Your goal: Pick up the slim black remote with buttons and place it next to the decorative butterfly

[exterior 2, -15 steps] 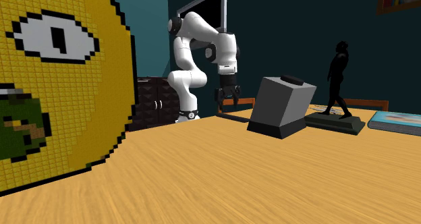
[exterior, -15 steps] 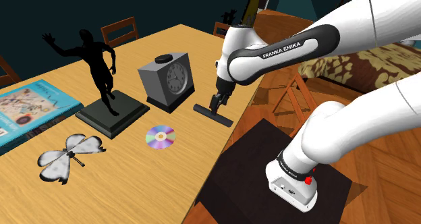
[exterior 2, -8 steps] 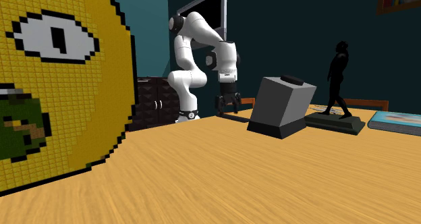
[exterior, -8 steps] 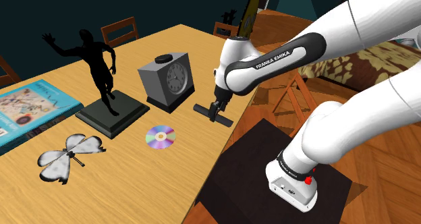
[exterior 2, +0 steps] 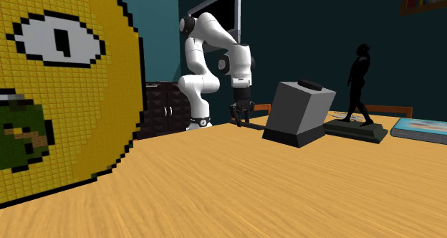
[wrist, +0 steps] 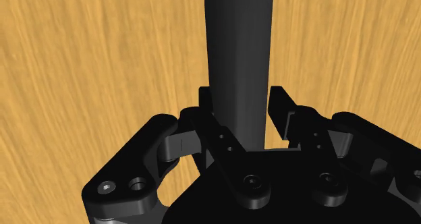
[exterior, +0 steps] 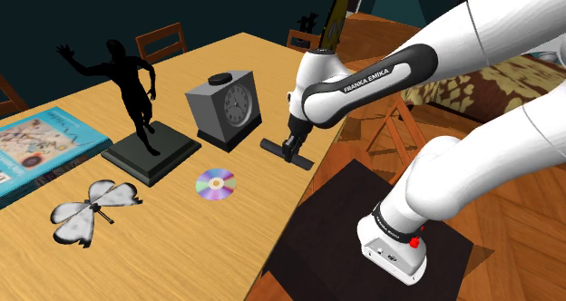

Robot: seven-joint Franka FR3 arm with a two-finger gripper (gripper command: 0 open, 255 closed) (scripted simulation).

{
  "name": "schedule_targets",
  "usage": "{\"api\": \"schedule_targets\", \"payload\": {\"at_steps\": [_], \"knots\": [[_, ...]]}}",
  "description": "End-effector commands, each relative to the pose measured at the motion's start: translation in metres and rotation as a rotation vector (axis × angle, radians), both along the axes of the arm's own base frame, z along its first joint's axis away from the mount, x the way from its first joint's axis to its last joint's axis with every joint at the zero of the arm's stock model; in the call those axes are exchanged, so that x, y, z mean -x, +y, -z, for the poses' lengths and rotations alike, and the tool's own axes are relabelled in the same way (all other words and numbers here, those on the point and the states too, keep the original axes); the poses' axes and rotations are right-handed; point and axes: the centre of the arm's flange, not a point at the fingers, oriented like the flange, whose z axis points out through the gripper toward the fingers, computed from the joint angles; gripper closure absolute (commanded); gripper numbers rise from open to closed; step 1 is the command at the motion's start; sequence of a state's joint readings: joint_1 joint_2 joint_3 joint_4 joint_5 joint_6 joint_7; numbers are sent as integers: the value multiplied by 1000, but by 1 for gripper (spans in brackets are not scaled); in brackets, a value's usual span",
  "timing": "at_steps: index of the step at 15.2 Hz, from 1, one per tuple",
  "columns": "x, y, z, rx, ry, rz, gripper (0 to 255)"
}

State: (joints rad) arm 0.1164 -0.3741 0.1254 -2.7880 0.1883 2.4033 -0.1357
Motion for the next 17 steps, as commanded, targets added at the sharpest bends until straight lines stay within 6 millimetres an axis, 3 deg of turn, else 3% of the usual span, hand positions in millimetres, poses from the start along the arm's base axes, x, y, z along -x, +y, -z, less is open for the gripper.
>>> {"api": "schedule_targets", "payload": {"at_steps": [1, 8, 17], "knots": [[1, 2, 2, 0, 5, -4, 255], [1, 2, 2, 0, 5, -4, 255], [1, 2, -46, 0, 5, -4, 255]]}}
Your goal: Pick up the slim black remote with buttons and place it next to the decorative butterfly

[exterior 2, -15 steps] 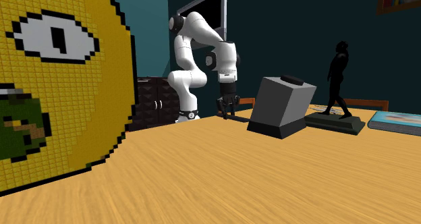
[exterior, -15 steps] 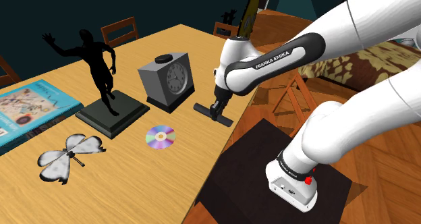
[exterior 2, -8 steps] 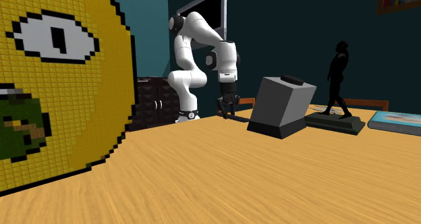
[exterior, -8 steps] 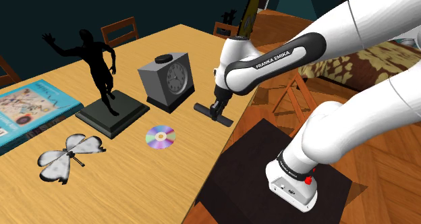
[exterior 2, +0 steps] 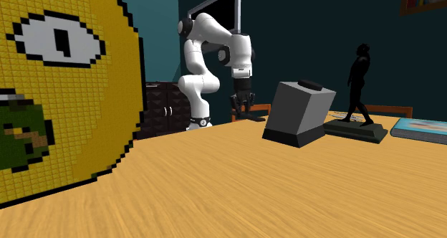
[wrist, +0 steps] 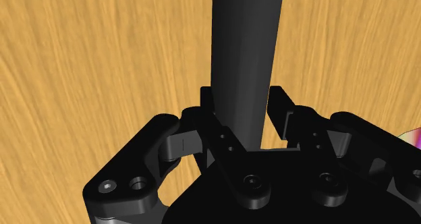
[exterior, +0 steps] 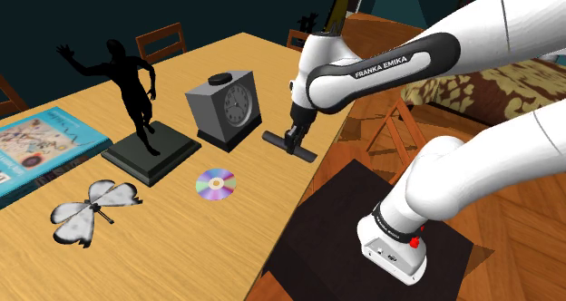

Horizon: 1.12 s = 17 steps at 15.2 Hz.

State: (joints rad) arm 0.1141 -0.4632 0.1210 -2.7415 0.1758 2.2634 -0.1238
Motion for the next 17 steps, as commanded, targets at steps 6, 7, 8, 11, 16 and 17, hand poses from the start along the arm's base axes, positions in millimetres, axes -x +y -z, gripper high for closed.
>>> {"api": "schedule_targets", "payload": {"at_steps": [6, 7, 8, 11, 16, 17], "knots": [[0, 0, -37, 0, 0, 0, 255], [0, 0, -43, 0, 0, 0, 255], [0, 0, -48, 0, 0, 0, 255], [0, 0, -64, 0, 0, 0, 255], [9, 52, -68, 0, 0, 0, 255], [12, 65, -68, 0, 0, 0, 255]]}}
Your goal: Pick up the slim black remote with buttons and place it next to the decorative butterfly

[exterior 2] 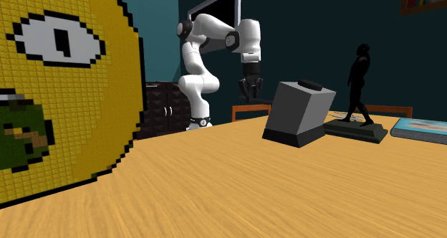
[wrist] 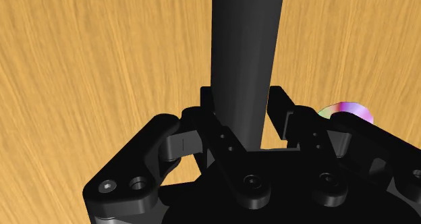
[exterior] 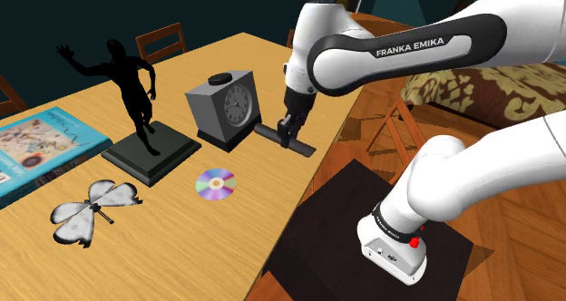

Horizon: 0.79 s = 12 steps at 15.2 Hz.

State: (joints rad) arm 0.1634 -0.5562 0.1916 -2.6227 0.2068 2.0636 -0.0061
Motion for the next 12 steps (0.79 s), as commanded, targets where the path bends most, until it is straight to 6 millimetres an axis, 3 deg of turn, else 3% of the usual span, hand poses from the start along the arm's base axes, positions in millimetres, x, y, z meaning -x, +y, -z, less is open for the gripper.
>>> {"api": "schedule_targets", "payload": {"at_steps": [1, 12], "knots": [[3, 27, 0, -1, 0, 1, 255], [27, 170, 0, -1, 0, 1, 255]]}}
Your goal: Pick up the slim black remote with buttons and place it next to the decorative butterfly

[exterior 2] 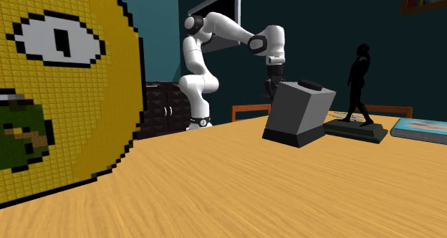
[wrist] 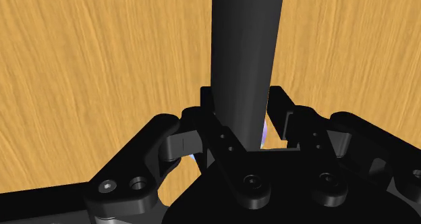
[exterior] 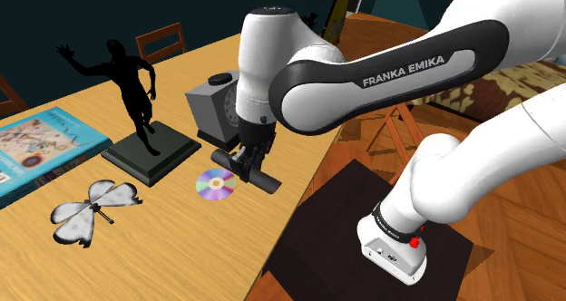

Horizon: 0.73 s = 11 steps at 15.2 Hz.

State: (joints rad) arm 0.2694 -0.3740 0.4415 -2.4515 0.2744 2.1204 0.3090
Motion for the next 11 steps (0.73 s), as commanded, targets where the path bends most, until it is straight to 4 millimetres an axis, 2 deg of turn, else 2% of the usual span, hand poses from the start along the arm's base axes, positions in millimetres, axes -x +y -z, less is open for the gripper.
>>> {"api": "schedule_targets", "payload": {"at_steps": [1, 11], "knots": [[5, 26, 0, -1, 0, 2, 255], [27, 156, 0, -1, 0, 2, 255]]}}
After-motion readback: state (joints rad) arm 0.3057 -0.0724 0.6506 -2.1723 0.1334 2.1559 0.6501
